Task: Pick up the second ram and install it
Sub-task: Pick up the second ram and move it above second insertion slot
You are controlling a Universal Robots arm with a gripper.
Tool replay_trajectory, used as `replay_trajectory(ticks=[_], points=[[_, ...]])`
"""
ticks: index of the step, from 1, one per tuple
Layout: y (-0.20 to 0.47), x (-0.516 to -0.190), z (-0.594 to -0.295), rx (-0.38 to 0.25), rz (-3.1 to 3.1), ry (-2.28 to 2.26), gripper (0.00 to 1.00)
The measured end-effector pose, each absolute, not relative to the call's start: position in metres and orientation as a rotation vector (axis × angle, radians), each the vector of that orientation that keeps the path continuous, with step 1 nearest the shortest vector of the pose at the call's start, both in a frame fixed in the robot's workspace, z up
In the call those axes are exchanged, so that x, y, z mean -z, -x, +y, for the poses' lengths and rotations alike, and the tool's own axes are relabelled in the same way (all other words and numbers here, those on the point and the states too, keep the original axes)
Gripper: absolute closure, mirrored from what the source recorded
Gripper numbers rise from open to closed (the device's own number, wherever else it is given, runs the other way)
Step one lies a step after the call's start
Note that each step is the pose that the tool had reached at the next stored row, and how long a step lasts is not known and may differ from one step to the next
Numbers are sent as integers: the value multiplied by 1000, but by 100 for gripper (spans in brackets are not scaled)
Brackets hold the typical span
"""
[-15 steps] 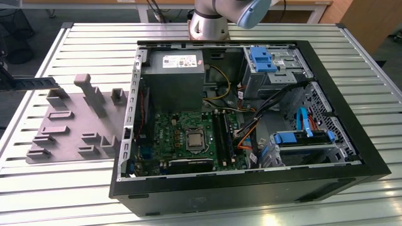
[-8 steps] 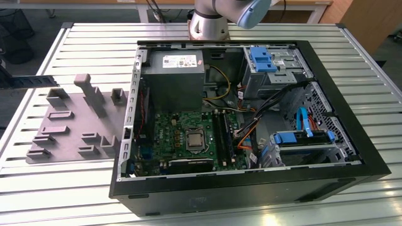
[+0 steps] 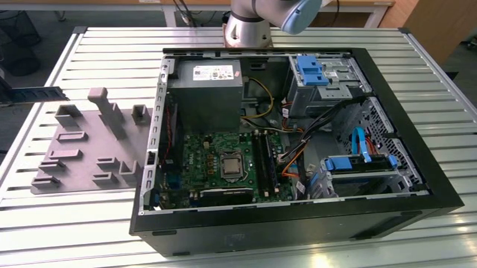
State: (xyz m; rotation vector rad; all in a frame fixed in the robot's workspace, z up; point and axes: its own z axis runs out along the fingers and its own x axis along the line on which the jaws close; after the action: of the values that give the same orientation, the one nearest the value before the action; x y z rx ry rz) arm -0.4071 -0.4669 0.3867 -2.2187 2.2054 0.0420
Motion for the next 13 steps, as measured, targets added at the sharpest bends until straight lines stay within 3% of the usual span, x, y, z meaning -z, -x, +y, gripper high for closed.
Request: replay_trajectory(ticks=[13], points=[[407,-395,-467,-39,2204,2217,86]])
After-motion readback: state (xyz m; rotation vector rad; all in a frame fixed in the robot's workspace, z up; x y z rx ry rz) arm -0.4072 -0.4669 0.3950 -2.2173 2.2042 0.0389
